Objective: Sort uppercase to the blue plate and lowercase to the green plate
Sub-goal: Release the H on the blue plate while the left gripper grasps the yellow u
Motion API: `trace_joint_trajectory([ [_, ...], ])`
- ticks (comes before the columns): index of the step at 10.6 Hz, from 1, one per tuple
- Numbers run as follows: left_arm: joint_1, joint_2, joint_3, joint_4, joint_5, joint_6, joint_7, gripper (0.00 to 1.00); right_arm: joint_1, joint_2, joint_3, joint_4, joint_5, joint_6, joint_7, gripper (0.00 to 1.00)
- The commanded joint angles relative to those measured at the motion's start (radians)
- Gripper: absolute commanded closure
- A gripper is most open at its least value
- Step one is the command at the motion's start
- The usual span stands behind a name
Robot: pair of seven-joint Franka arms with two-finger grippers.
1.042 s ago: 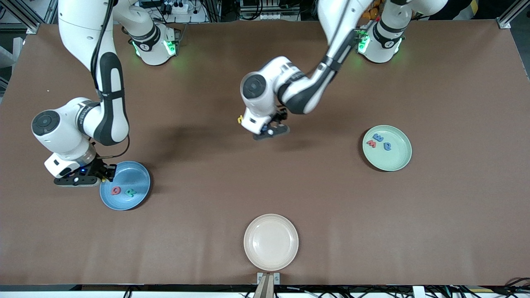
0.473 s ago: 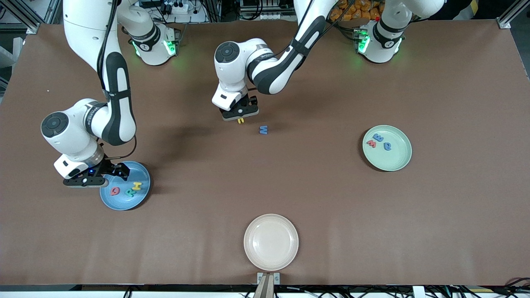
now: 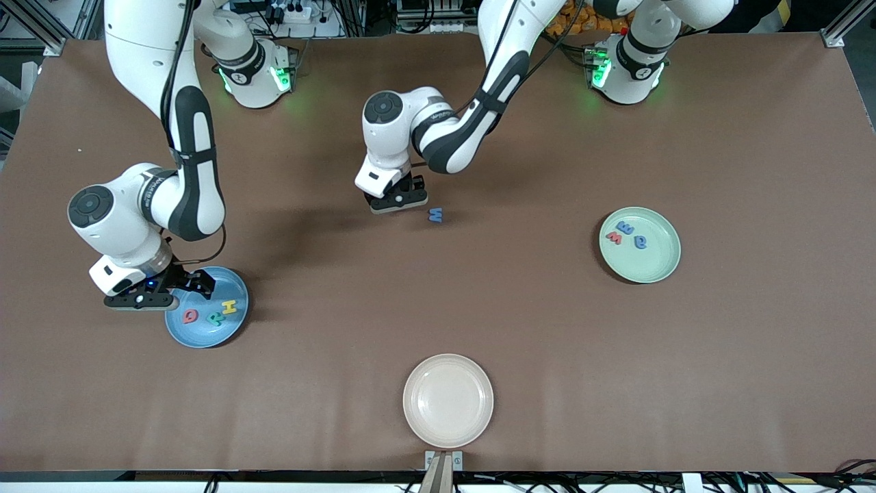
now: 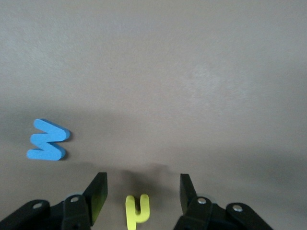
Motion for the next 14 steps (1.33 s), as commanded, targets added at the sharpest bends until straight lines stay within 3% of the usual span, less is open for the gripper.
trace_joint_trajectory([
  [1, -0.024, 0.025, 0.004, 0.003, 0.020, 0.015, -0.014, 0.32, -0.053, -0.011, 0.001, -0.001, 0.020, -0.020, -0.028, 0.00],
  [6, -0.027, 0.025, -0.017, 0.003, -0.010, 0.007, -0.024, 0.37, -0.083, -0.009, 0.001, -0.004, 0.020, -0.111, -0.076, 0.00],
  [10, -0.033, 0.028, -0.017, -0.006, -0.013, 0.005, -0.024, 0.60, -0.081, -0.009, 0.001, -0.003, 0.020, -0.115, -0.076, 0.00],
  [14, -0.033, 0.030, -0.017, -0.026, -0.015, 0.005, -0.025, 0.76, -0.074, -0.011, 0.000, -0.003, 0.020, -0.115, -0.076, 0.00],
])
